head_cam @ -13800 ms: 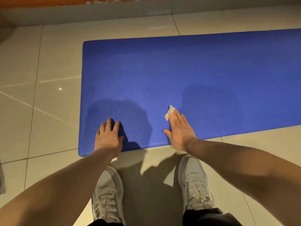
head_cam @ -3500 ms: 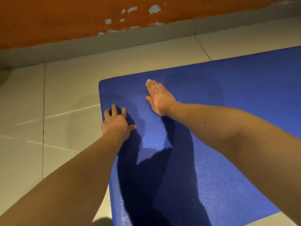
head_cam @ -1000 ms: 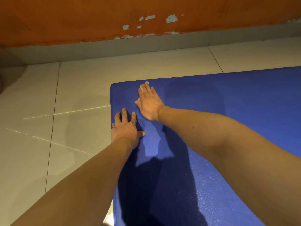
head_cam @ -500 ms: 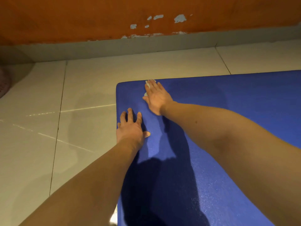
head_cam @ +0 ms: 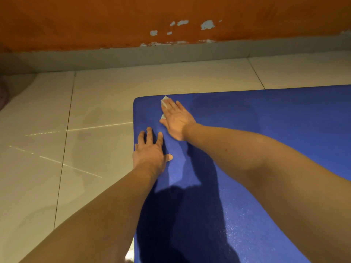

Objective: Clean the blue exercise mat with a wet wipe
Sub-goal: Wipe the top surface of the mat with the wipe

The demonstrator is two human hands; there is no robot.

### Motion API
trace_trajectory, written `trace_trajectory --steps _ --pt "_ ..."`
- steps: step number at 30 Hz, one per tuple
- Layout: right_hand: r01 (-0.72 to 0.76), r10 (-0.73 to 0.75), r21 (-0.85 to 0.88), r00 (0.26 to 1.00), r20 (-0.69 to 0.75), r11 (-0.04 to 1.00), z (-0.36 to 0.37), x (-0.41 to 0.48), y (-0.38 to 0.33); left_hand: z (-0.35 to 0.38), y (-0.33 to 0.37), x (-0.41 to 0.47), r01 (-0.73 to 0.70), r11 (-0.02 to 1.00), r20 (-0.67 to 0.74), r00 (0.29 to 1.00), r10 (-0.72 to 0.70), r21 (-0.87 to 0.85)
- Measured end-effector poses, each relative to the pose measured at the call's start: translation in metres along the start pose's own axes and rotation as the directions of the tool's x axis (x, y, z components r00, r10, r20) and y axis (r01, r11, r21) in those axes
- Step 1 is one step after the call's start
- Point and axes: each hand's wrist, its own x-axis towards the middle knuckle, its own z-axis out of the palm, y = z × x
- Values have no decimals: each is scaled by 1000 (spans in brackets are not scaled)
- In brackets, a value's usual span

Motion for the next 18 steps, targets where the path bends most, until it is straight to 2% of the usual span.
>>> trace_trajectory --steps 3,6,7,9,11,13,15,16,18 --pt "-152 153 23 987 -43 988 -9 -9 53 0 1 -1 8 1000 -6 1000 -7 9" --pt "-295 296 -47 955 33 954 -11 -15 85 0 2 -1 9 1000 -15 1000 -9 19" --pt "-303 302 2 952 42 953 -8 -15 79 0 1 -1 10 1000 -14 1000 -10 19" --pt "-283 288 152 958 -11 947 2 -22 43 1 1 -1 10 1000 -11 1000 -10 19" --pt "-196 221 254 973 -74 947 16 -38 4 2 1 -1 9 1000 -7 1000 -9 18" --pt "-71 93 227 992 -87 971 23 -57 -12 3 2 -2 5 999 -13 1000 -4 33" --pt "25 -13 145 996 -83 989 19 -66 1 4 2 -2 7 1000 -19 1000 -7 30" --pt "24 -14 111 996 -88 994 16 -67 15 3 3 -2 11 1000 -17 1000 -10 19" --pt "-96 100 66 993 -60 993 9 -69 53 4 3 -2 14 1000 -16 1000 -14 9"
